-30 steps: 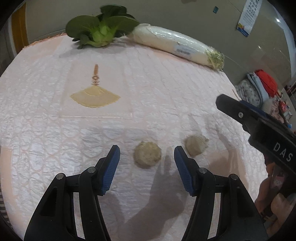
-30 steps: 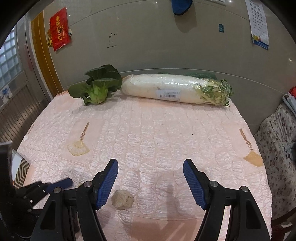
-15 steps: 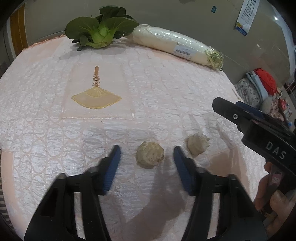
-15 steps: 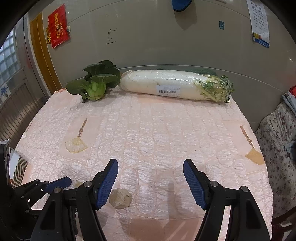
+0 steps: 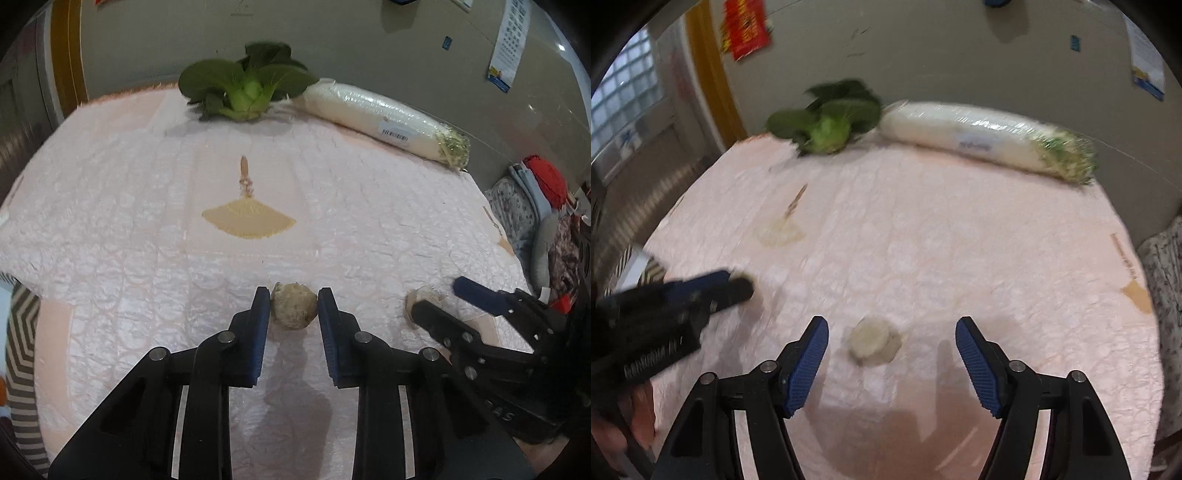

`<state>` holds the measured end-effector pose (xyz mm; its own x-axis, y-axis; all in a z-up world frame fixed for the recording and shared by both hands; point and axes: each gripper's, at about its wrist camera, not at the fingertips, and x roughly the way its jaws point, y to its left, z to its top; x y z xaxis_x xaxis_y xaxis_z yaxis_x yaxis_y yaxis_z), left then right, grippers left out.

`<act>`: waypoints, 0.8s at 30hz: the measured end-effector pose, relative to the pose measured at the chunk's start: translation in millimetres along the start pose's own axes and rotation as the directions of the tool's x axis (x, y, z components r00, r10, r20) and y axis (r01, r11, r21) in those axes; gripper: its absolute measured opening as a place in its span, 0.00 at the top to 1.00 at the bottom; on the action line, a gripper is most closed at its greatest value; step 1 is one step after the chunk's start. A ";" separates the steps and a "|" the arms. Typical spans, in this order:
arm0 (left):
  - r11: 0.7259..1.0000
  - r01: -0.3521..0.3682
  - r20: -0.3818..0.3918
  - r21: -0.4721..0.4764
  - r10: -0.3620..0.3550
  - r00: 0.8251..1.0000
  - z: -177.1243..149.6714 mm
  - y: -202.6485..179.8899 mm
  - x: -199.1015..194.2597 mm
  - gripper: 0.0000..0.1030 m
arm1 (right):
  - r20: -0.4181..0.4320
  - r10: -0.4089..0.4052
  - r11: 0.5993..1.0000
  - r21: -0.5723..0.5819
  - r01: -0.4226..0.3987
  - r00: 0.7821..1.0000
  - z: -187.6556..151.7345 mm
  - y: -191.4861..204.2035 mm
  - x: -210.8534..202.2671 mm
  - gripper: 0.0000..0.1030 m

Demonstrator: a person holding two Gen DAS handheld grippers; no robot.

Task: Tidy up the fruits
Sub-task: 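Move both tools to the pale root pieces and grasp one with each, then carry both root pieces into the tray and open both tools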

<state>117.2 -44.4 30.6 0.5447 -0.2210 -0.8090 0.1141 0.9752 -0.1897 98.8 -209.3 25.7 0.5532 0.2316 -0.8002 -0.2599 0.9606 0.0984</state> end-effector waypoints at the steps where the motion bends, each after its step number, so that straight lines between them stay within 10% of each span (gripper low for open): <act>1: 1.000 0.004 -0.008 0.000 -0.004 1.000 -0.7 -0.6 1.0 0.75 | 0.001 -0.007 1.000 -0.009 0.007 1.000 0.1 1.7 2.6 0.51; 6: 1.000 -0.012 0.001 0.009 0.012 1.000 -0.3 -4.3 -6.2 0.75 | -0.049 -0.085 0.989 -0.124 0.078 0.995 -3.0 13.9 16.8 0.73; 24: 0.999 0.036 0.030 -0.002 -0.036 0.999 -81.5 35.9 -115.0 0.75 | 0.101 0.062 0.998 -0.021 -0.060 0.993 -65.2 78.1 -77.7 0.73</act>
<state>-9.0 15.1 71.5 0.5649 -0.2554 -0.7846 0.1316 0.9666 -0.2199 -16.1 -162.4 57.0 0.6130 0.3047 -0.7289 -0.3094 0.9415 0.1334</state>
